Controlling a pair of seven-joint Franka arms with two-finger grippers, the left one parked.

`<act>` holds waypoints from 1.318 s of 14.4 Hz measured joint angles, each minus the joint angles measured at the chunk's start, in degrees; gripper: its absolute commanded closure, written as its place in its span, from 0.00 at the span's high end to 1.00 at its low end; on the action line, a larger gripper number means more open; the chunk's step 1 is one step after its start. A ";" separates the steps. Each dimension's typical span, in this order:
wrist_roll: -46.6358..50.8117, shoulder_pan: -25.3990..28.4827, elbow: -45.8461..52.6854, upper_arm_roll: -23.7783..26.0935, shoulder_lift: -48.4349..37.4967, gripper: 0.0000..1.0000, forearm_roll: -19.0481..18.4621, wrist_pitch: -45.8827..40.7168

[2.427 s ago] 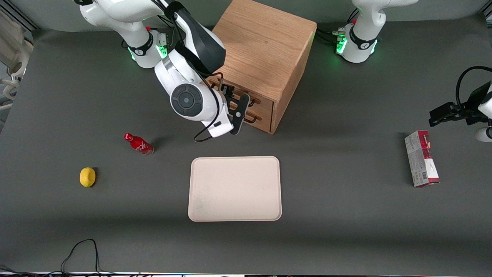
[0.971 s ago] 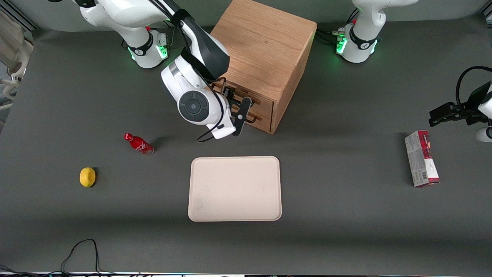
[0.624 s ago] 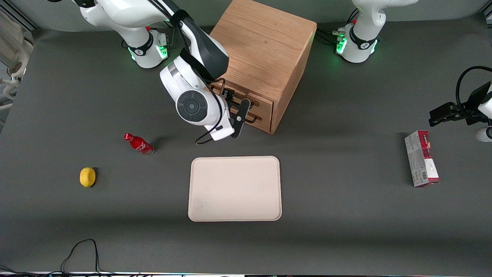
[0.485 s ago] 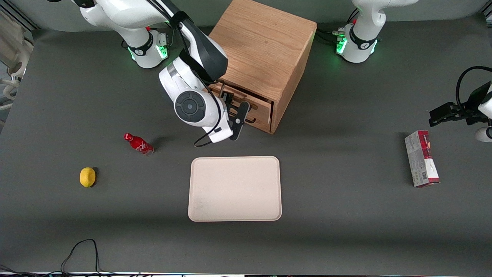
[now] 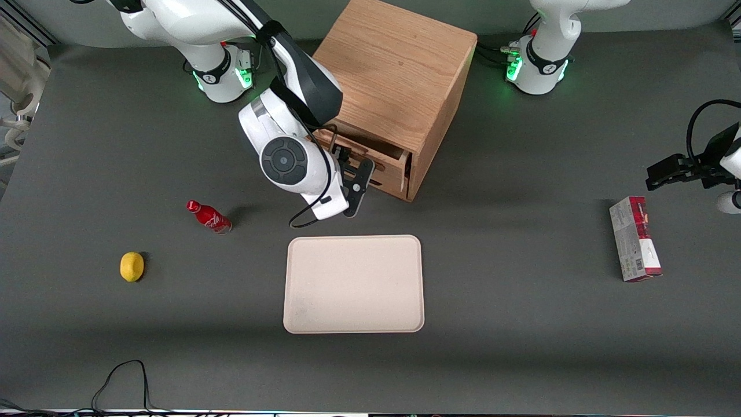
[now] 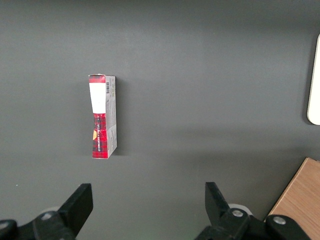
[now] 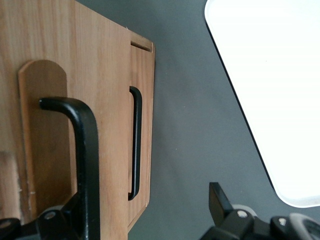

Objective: Open upper drawer
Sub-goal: 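Pull the upper drawer handle outward with the right gripper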

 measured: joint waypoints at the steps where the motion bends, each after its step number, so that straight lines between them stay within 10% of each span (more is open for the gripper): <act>1: 0.00 -0.01 0.00 -0.22 0.00 1.00 0.00 0.15; 19: -0.34 -2.61 0.93 -1.14 0.00 1.00 -1.59 2.55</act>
